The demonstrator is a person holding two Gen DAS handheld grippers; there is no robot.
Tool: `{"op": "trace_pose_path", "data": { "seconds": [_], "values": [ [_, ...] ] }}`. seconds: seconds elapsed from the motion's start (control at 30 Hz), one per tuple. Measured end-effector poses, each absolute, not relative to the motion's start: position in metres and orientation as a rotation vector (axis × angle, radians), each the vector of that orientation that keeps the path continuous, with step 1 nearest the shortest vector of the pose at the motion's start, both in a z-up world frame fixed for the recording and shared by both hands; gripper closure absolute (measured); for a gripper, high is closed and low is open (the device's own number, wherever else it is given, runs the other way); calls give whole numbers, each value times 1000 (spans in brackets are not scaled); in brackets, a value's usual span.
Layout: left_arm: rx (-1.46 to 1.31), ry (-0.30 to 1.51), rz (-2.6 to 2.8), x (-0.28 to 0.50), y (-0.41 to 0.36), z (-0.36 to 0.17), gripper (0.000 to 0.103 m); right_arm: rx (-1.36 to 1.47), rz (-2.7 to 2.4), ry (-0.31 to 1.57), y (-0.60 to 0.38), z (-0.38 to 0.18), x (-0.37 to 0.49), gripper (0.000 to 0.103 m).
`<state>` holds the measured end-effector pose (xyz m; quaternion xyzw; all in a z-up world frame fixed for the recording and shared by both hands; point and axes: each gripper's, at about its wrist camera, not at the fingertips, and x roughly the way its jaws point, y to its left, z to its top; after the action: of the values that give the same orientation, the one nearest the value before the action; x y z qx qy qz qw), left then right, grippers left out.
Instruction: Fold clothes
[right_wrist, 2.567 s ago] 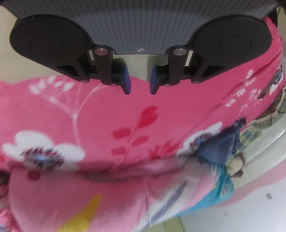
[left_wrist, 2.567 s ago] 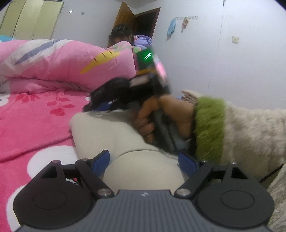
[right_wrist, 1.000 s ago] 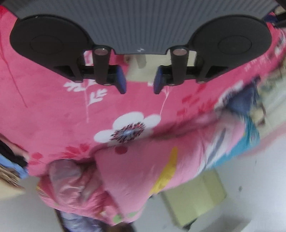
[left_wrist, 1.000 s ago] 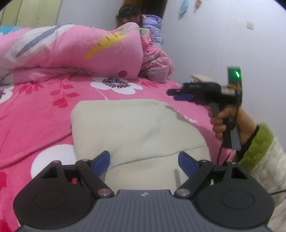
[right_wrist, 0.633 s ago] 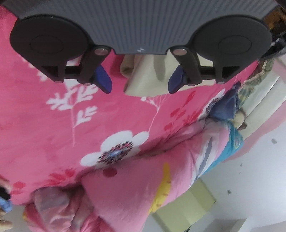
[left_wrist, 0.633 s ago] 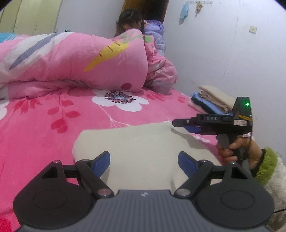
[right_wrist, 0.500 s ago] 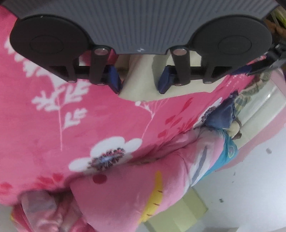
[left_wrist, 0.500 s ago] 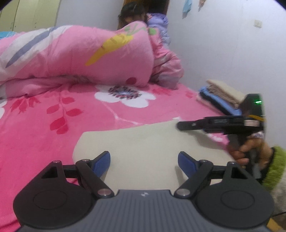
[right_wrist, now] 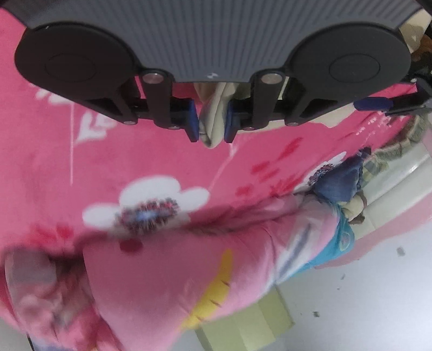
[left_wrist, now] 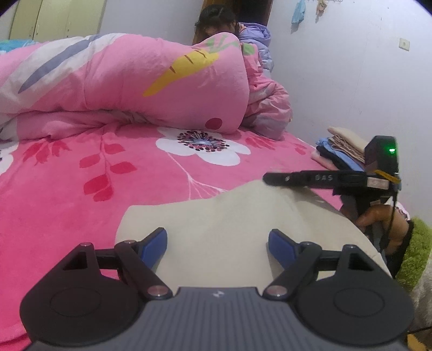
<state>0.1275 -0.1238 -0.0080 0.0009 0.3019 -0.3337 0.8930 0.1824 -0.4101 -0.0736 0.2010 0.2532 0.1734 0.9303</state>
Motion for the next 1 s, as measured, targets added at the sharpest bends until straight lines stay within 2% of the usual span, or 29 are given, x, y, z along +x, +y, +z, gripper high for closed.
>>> {"op": "trace_pose_path", "data": {
  "seconds": [0.03,0.07,0.1,0.27,0.33,0.47,0.57,0.67,0.73,0.87,1.0],
  "values": [
    [16,620,-688,127,-126,-9,19,450,350,525,-415,-77,184,67],
    [32,612,-683,125,-127,-9,19,485,328,530,-422,-79,183,49],
    [48,604,-679,122,-129,-10,18,493,304,524,-426,-76,177,44],
    [72,584,-666,116,-132,-12,18,458,184,417,-443,-46,116,44],
    [63,581,-664,116,-131,-13,18,423,214,376,-436,-29,77,47],
    [62,566,-655,114,-133,-15,17,258,319,358,-391,-15,21,65],
    [54,557,-650,113,-132,-16,17,126,394,481,-353,-42,8,71],
    [24,565,-642,111,-126,-10,18,0,357,548,-333,-68,5,74],
    [-5,576,-621,107,-119,-2,18,-13,325,546,-331,-50,1,79],
    [-75,542,-674,78,-87,19,19,-66,331,474,-327,-17,-21,79],
    [-74,538,-782,42,-77,16,19,-145,398,549,-306,-34,-29,79]
  ]
}}
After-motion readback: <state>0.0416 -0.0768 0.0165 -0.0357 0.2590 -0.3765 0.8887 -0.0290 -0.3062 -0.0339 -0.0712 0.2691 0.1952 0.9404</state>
